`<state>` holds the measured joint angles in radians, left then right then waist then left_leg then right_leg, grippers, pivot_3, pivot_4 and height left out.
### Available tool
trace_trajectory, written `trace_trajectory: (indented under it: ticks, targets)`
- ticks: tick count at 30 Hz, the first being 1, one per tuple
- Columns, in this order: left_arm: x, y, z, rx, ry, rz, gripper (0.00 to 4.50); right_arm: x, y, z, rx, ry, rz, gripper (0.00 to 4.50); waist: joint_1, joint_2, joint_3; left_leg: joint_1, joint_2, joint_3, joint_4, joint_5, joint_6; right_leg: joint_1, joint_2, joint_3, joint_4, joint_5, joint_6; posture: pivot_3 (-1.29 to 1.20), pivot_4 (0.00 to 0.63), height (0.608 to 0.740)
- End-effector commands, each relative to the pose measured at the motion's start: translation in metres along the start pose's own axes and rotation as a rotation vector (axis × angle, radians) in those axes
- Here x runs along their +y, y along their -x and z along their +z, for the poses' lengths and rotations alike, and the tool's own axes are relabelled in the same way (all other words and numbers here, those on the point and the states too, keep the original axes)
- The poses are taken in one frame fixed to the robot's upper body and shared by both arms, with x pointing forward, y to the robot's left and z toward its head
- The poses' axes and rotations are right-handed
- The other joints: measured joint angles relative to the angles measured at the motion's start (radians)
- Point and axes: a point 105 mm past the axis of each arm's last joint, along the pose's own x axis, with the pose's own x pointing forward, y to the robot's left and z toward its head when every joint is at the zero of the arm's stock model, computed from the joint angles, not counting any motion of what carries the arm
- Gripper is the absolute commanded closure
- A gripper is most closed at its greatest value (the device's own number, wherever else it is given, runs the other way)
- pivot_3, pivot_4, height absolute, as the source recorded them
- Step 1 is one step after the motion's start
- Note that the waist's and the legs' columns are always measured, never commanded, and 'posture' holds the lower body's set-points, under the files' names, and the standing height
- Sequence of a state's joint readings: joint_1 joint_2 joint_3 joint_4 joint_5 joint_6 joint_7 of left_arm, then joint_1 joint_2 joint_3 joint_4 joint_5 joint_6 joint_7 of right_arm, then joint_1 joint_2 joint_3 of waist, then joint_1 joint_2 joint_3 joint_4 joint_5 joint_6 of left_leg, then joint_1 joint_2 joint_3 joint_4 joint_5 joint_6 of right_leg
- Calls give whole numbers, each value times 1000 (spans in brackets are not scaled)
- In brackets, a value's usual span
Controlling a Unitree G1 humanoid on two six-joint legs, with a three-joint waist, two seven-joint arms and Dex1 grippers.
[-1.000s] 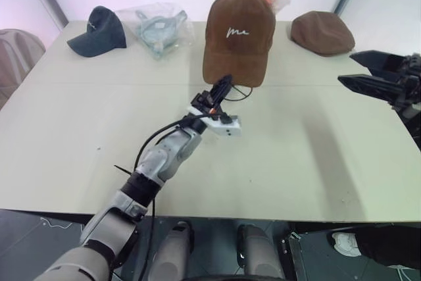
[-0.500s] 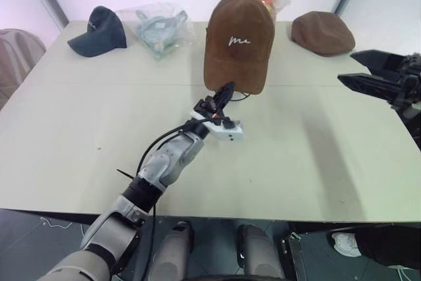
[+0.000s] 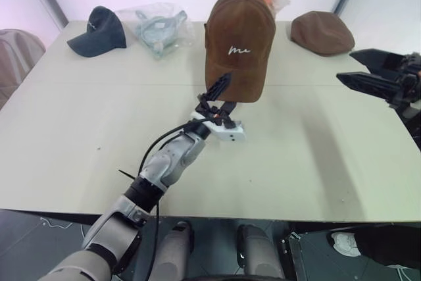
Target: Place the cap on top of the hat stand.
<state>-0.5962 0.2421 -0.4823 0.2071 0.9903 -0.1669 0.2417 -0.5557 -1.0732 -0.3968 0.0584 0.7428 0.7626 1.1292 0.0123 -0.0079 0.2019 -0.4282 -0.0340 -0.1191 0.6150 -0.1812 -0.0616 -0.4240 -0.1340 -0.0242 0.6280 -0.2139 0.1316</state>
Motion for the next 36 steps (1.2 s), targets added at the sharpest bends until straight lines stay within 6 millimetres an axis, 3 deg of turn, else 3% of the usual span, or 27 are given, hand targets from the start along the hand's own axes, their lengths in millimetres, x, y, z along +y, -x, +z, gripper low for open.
trace_trajectory:
  ticks: [1,8,12,19,22,24,27,30,33,36]
  targets:
    - [12,1,5,-35,12,49,89,6,-1,11,-30,41,18,0,0,0,0,0,0,0,0,0,0,0,0,0,0,0,0,0,150,740]
    - [9,33,-2,-30,81,-9,89,8,-2,9,-20,38,19,0,-2,0,0,0,0,0,0,0,0,0,0,0,0,0,0,0,150,740]
    - [19,54,-11,15,112,-33,89,8,-2,6,-20,26,20,0,0,0,0,0,0,0,0,0,0,0,0,0,0,-1,-2,0,150,740]
    - [29,66,-14,20,99,-32,89,7,-8,4,-29,17,30,0,0,1,0,0,0,0,0,0,0,1,0,0,0,0,-3,0,150,740]
    - [47,64,-19,46,110,33,89,7,-9,4,-31,18,32,0,0,1,0,0,0,0,0,0,0,1,0,0,0,-1,-3,0,150,740]
    - [62,65,-29,105,173,93,89,8,-9,4,-30,19,31,0,-1,1,0,0,0,0,0,0,0,1,0,0,-1,-1,-3,0,150,740]
    - [100,73,-73,337,351,253,89,6,-6,6,-29,19,25,0,-1,1,0,0,0,0,0,0,0,1,0,0,-1,-1,-3,0,150,740]
    - [133,81,-98,413,374,334,89,4,-4,6,-30,16,19,0,-2,0,0,1,1,0,0,0,0,1,1,0,0,0,-3,0,150,740]
    - [150,97,-126,543,449,403,89,1,-4,3,-30,10,13,0,-3,0,0,1,1,0,0,0,0,1,1,0,0,-1,-3,0,150,740]
    - [158,125,-162,723,636,493,89,-5,-1,-2,-33,-13,-5,0,-3,0,0,1,1,0,0,0,0,1,0,0,-1,0,-3,0,150,740]
